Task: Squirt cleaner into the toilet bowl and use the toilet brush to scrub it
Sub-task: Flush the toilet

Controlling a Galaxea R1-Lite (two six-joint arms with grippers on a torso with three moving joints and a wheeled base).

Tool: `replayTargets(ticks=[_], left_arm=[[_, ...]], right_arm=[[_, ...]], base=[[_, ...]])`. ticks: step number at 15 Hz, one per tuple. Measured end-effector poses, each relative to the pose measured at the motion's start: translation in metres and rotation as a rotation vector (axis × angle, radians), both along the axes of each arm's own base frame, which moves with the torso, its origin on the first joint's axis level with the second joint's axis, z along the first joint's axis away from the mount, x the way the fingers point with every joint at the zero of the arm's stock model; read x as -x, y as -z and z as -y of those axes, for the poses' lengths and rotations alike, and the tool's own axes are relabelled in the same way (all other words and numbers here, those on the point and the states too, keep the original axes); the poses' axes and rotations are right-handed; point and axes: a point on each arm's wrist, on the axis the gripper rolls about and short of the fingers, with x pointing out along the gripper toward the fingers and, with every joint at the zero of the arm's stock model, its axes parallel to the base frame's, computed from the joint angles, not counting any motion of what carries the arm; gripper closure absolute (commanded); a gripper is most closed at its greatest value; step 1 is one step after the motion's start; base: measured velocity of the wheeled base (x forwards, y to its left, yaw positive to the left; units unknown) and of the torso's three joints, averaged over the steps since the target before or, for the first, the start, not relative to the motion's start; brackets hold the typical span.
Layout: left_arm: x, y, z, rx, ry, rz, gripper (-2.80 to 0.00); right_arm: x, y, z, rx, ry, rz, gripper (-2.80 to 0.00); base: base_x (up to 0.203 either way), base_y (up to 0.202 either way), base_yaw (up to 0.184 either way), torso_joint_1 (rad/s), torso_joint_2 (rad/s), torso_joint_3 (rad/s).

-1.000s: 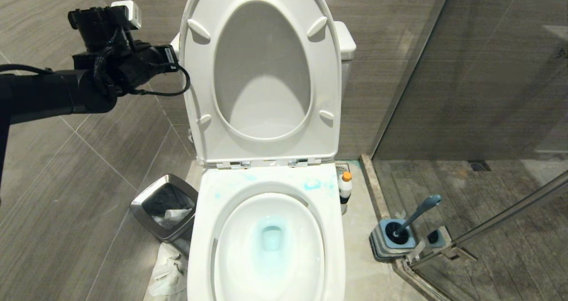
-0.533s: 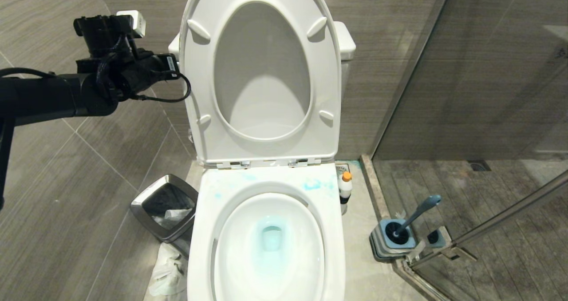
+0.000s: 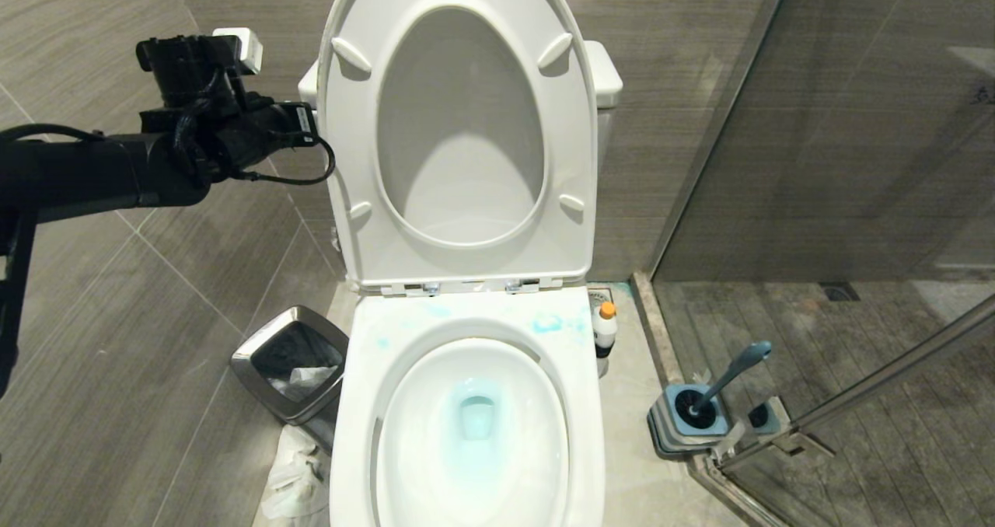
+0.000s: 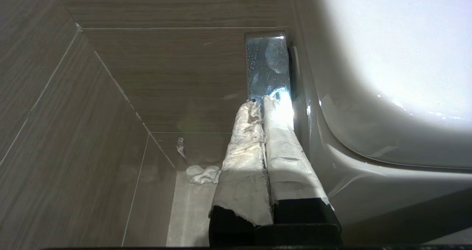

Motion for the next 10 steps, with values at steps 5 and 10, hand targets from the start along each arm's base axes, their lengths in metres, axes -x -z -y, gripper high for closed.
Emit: replayTargets(ticks=[5, 10], left_arm=[[-0.007, 0.014, 0.005, -0.011, 0.013, -0.036, 0.0], [-0.013, 0.023, 0.008, -0.011, 0.018, -0.056, 0.0]], right_arm=[[0.0, 0.0, 0.0, 0.0, 0.0, 0.0, 0.0], [0.0, 0.0, 0.0, 0.0, 0.0, 0.0, 0.0]], base=[[0.0, 0.0, 0.0, 0.0, 0.0, 0.0], [0.0, 0.0, 0.0, 0.0, 0.0, 0.0]])
